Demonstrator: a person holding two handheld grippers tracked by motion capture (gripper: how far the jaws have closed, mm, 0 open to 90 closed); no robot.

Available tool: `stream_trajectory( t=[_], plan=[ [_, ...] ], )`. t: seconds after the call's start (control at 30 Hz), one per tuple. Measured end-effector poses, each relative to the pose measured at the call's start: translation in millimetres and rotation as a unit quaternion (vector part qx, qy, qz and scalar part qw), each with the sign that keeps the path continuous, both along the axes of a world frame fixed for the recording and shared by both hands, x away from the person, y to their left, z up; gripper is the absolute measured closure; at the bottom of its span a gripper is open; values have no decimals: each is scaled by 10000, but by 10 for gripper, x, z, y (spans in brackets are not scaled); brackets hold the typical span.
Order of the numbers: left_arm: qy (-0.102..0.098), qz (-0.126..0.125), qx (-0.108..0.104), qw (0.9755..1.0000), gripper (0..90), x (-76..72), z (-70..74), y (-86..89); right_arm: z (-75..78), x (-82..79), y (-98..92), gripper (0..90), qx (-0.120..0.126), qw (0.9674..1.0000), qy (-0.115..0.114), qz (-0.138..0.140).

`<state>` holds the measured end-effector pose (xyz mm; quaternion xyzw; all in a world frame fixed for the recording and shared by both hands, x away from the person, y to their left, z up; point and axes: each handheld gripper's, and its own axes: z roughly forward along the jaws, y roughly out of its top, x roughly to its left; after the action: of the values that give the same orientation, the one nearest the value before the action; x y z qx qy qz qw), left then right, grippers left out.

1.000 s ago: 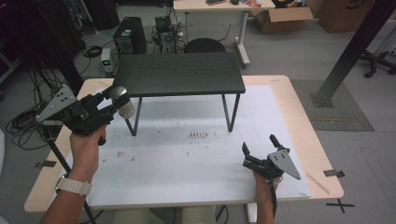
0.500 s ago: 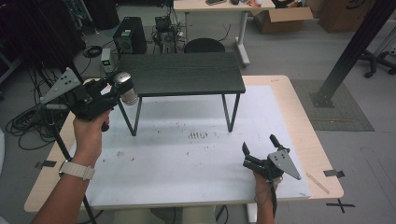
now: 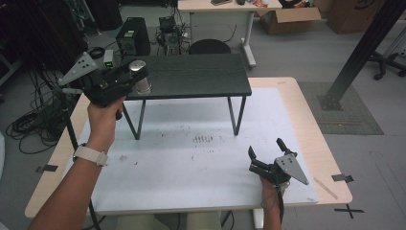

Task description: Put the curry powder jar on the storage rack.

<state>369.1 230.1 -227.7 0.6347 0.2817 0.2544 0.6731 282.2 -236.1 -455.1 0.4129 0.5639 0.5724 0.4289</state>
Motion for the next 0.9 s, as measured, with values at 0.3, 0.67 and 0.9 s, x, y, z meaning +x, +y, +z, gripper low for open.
stream_trajectory(
  t=[0.3,0.67,0.9],
  plan=[
    [30,-57,-13,10000,485,187,58,-142,0,-1,-1,0,3,10000,-3,8],
    [31,-74,135,9999,485,474,125,-391,-1,-2,-2,0,2,10000,-7,21],
    [199,-30,235,9995,485,681,94,-522,-1,-2,-2,0,2,10000,-7,23]
  ],
)
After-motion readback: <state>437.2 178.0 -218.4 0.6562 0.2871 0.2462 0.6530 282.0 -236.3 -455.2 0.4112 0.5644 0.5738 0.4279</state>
